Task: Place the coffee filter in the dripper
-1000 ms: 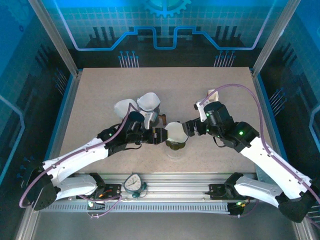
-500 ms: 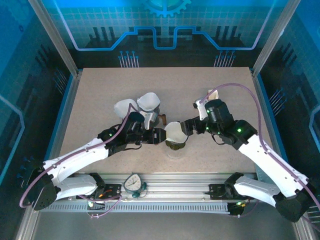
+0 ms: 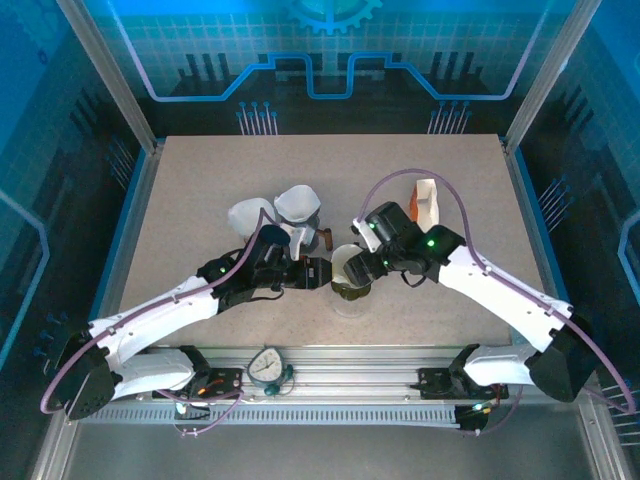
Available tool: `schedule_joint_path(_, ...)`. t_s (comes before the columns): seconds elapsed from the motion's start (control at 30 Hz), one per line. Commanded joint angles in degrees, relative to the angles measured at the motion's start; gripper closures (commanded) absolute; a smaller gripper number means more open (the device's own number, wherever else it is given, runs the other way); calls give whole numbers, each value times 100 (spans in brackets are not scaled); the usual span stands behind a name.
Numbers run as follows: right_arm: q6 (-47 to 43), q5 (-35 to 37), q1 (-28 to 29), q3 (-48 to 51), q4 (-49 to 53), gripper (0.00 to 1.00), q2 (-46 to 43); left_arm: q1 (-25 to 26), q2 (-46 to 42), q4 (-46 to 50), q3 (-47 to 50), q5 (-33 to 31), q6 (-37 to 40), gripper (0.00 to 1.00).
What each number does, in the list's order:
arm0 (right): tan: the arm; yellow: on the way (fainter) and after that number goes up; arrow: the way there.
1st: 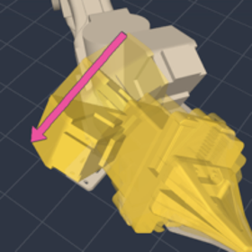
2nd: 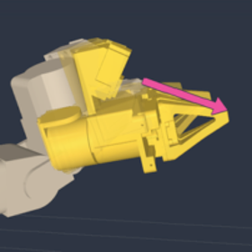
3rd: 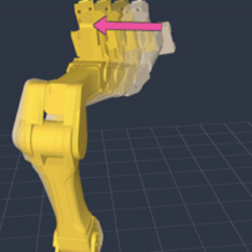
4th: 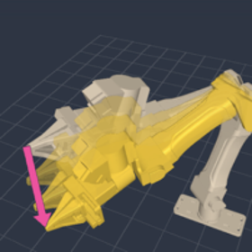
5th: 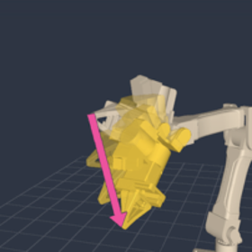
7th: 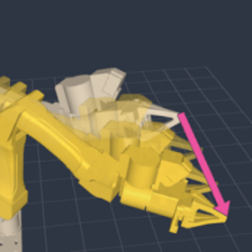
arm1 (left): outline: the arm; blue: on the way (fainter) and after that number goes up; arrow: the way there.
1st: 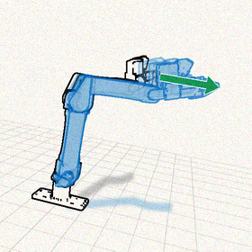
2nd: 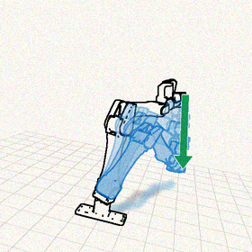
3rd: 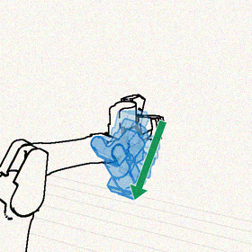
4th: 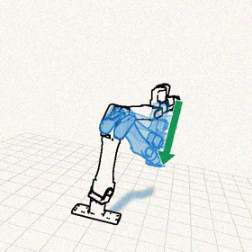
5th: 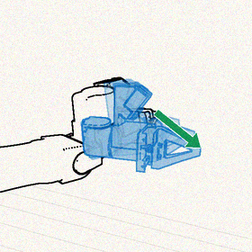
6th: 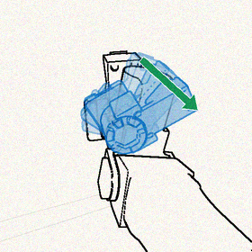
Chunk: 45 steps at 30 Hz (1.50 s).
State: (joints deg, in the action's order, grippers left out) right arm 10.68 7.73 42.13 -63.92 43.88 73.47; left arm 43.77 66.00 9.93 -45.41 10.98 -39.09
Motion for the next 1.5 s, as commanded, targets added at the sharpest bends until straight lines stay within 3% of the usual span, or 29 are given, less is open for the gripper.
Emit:
schedule_joint_path(0.0, -184, 295, 98, -233, 352, 9, 164, -32, 76, 40, 5, 44, -28, 53)
schedule_joint_path(0.57, -213, 578, 203, -367, 473, 9, 976, -32, 150, 26, -10, 63, 20, 53)
schedule_joint_path(1.07, -170, 566, 201, -278, 164, 4, 588, -64, 1, 63, 41, -47, -76, 55)
schedule_joint_path(1.37, -128, 452, 204, -143, 97, 6, 706, -202, -222, -150, -85, 24, -222, 37)
schedule_joint_path(1.47, -118, 426, 206, -138, 81, 6, 738, -195, -41, -115, -204, 197, -226, 35)
